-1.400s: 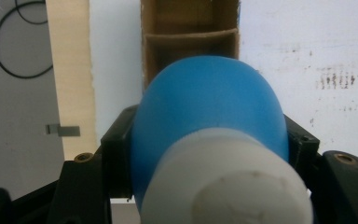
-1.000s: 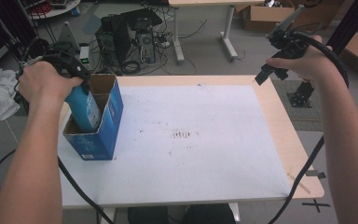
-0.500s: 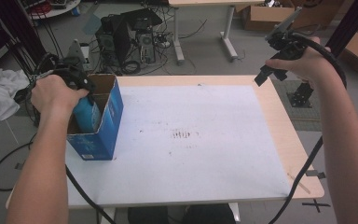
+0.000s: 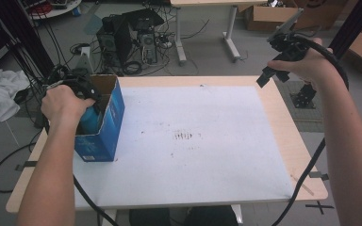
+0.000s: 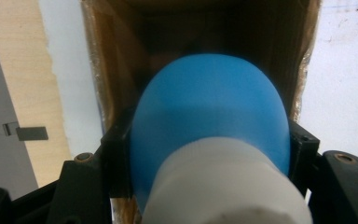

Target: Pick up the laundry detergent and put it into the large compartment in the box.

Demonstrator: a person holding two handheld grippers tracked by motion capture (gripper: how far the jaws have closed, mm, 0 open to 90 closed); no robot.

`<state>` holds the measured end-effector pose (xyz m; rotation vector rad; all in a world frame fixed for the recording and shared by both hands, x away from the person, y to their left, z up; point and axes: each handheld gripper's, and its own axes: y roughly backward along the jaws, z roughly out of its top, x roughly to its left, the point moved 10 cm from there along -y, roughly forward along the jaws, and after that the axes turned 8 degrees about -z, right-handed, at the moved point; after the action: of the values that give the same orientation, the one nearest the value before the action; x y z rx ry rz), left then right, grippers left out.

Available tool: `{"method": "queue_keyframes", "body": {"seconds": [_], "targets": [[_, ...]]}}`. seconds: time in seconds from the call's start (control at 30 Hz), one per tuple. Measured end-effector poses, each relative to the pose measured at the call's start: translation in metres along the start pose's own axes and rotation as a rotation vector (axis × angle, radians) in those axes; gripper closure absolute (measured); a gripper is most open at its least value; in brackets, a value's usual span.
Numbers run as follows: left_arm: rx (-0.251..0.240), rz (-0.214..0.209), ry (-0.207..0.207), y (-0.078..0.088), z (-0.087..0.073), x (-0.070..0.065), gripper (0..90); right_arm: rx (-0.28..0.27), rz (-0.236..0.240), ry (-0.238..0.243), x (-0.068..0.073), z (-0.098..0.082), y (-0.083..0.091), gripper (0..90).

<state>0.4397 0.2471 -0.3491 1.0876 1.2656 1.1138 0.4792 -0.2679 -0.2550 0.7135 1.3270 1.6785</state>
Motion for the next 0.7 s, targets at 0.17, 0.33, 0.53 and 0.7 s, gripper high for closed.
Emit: {"method": "queue_keyframes", "body": {"seconds": [0.17, 0.33, 0.53, 0.7], "targets": [[0.003, 0.005, 0.002, -0.006, 0.001, 0.001, 38.1, 0.002, -0.001, -0.004, -0.001, 0.000, 0.000, 16.9], [0.021, 0.009, 0.000, -0.014, -0.001, 0.004, 38.1, 0.005, 0.000, 0.003, -0.001, 0.000, -0.002, 16.8], [0.029, 0.003, 0.010, -0.021, -0.002, 0.006, 38.1, 0.006, 0.000, 0.006, 0.000, 0.001, -0.003, 16.9], [0.035, 0.005, 0.012, -0.025, -0.002, 0.008, 38.1, 0.010, 0.001, 0.005, 0.000, 0.001, -0.005, 16.8]]}}
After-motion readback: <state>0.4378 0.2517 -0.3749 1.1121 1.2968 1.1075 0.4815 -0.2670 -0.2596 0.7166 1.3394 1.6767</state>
